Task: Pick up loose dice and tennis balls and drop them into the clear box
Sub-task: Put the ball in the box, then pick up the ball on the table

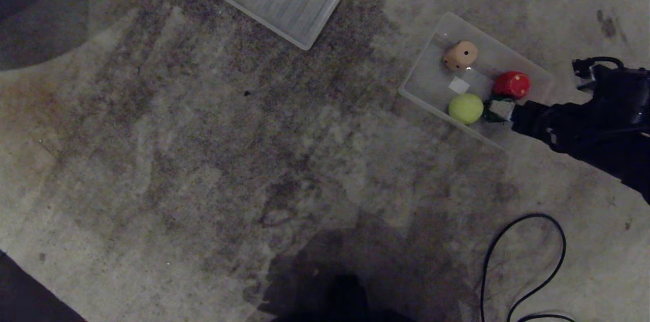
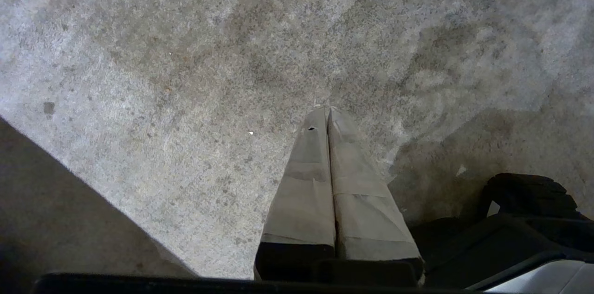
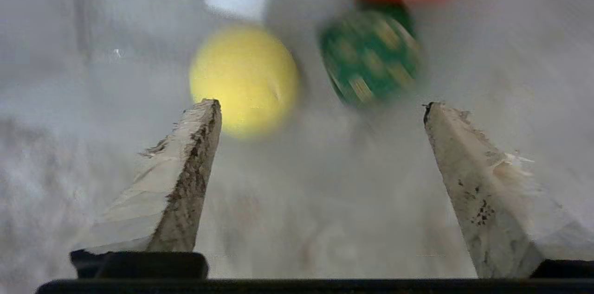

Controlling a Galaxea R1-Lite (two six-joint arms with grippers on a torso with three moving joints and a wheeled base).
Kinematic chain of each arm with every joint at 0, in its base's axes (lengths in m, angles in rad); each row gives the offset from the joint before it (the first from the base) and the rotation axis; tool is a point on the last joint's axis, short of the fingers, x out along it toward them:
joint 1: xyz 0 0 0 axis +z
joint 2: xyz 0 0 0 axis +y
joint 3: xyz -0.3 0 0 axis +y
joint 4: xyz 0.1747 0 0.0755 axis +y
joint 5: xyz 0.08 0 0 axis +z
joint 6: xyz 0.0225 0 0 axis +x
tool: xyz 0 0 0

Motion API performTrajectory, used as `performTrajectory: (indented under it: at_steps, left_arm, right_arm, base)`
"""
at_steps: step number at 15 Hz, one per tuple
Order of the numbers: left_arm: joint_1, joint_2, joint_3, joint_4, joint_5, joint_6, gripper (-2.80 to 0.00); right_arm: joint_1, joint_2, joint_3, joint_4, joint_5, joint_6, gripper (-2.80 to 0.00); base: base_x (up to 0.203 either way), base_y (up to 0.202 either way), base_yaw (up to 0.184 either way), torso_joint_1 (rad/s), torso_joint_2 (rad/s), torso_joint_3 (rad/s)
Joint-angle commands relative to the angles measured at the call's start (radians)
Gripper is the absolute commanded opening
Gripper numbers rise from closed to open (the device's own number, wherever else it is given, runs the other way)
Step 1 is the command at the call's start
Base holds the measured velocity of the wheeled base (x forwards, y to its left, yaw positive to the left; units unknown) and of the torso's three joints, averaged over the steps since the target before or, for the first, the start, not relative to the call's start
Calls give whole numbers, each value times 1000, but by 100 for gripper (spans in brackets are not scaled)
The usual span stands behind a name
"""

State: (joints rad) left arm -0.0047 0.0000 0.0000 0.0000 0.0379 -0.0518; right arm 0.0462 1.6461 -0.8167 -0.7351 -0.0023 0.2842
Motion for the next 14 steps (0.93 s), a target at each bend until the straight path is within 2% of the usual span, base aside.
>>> performTrajectory:
  at_steps: [1, 3, 8, 11, 14]
  left_arm:
    - [0, 2, 2, 0, 0, 0, -280]
    - [0, 2, 2, 0, 0, 0, -280]
    - [0, 2, 2, 0, 0, 0, -280]
    - [0, 2, 2, 0, 0, 0, -280]
    - [0, 2, 2, 0, 0, 0, -280]
  right_arm:
    - [-14, -233, 124, 31, 3, 27, -280]
    - [-16, -410, 250, 128, 4, -4, -280]
    - [-17, -956, 587, 428, 5, -187, -280]
    - [-31, -1248, 685, 638, 0, -255, -280]
    - [-53, -1451, 769, 733, -8, -294, -280]
  base:
    - [0, 0, 0, 0, 0, 0]
    - [0, 0, 0, 0, 0, 0]
    - [0, 0, 0, 0, 0, 0]
    - [0, 0, 0, 0, 0, 0]
    - [0, 0, 0, 0, 0, 0]
